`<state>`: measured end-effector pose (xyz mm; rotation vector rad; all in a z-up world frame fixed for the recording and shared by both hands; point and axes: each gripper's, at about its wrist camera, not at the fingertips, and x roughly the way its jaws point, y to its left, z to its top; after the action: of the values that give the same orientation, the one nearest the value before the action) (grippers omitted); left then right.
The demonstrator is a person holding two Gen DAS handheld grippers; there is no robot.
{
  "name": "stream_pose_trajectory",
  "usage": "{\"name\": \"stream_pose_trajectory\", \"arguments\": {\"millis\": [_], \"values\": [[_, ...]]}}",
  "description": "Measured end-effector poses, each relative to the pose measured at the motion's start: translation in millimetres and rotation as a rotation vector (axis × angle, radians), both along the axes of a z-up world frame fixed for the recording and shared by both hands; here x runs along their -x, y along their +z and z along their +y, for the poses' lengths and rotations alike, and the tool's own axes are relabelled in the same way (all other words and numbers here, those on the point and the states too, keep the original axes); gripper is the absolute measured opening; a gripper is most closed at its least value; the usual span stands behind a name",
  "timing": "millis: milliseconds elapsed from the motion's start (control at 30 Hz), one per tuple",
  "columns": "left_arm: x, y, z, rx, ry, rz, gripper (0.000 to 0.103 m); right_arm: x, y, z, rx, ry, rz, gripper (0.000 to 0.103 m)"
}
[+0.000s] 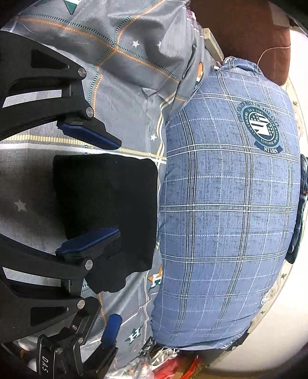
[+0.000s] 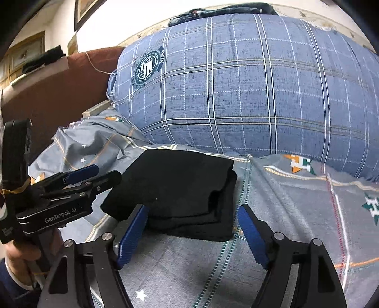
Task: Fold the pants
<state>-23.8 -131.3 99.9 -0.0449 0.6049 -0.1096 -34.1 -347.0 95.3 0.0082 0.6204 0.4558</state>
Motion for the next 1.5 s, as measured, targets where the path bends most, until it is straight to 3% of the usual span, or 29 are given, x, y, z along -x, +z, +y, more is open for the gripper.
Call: {"name": "stream_pose_trajectory", "arguments": {"millis": [1500], "values": [[3.8,-0.3,0.3,-0.002,0.023,0.012,0.068,-4.4,-13.8,12.0,-0.003,0.013,0.037,0.079]]}}
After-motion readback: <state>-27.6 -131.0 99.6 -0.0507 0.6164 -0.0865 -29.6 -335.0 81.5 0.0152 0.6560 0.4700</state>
